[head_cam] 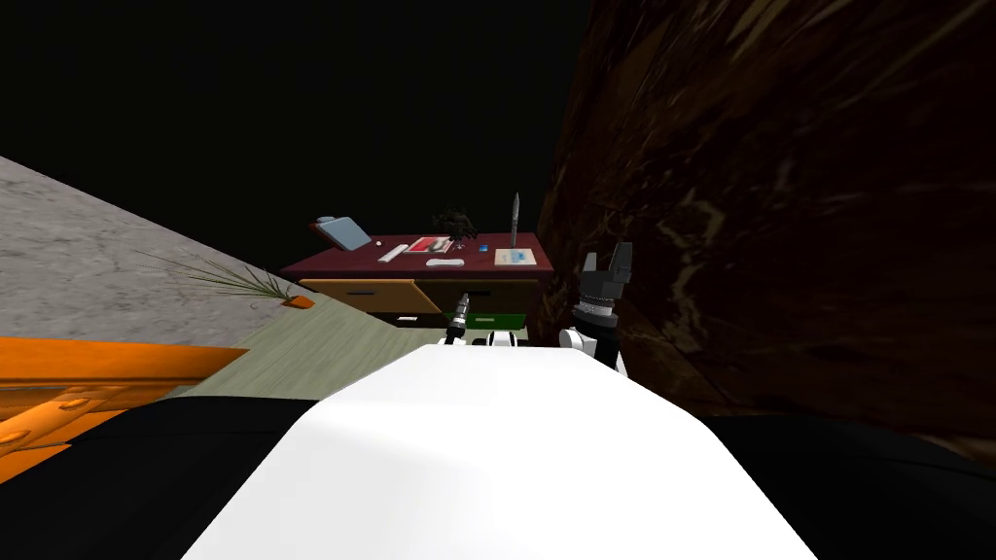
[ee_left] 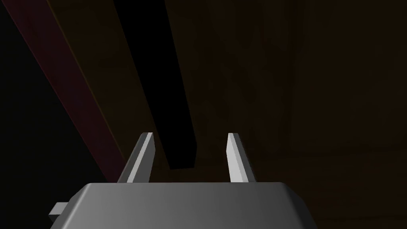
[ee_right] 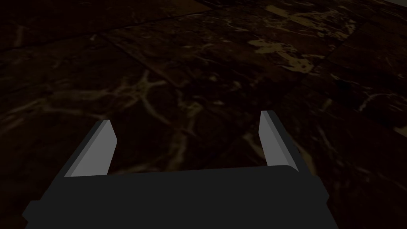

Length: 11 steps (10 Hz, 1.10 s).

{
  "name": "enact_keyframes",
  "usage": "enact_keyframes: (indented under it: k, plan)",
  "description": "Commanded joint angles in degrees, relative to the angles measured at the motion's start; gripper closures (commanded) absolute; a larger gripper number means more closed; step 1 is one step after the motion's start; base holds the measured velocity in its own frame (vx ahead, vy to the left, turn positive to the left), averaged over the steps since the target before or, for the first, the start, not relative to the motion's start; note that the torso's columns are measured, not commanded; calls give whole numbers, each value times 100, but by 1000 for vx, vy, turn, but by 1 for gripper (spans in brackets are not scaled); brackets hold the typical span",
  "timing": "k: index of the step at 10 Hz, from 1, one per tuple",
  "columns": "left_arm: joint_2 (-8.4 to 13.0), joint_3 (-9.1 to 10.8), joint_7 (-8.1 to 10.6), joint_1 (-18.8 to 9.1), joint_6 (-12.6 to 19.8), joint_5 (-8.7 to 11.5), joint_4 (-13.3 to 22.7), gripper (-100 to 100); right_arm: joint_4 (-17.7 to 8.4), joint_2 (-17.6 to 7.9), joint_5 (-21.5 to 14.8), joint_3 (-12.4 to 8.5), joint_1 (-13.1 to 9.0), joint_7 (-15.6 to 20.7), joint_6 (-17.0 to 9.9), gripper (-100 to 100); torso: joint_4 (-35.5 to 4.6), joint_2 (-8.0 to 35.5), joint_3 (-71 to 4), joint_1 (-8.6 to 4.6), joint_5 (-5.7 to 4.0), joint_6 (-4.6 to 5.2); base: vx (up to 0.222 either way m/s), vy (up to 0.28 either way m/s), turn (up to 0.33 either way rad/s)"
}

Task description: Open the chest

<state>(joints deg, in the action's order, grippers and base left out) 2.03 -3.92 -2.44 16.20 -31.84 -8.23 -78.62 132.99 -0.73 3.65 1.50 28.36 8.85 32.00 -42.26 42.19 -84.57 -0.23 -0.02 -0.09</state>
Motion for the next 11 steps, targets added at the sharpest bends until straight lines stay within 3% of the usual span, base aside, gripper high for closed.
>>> enact_keyframes:
  k: [1,5,6,9,10,11]
  plan:
    - [17,-52,29,97,41,-20,-143,100,0,1,0,0,-1,0,0,0,-9,39,18,14,0,6,-160,12,12]
    - [30,-94,51,177,74,-36,-260,100,-1,1,0,0,-2,0,-1,0,-1,5,-2,30,4,9,-145,0,7]
    - [251,-94,52,180,80,-37,-278,-100,0,0,0,0,-1,0,0,0,6,-23,-19,26,3,9,-11,1,-3]
    - [530,-79,50,159,112,-38,-325,-100,0,0,0,0,1,0,0,0,2,-7,-10,23,2,9,34,4,0]
    - [456,-47,49,105,196,-31,-342,-100,0,0,0,0,1,0,0,0,0,2,-4,24,2,9,112,18,-5]
    - [516,-32,48,80,236,-28,-360,-100,0,0,0,0,1,0,0,0,1,-6,-8,26,3,10,167,31,-6]
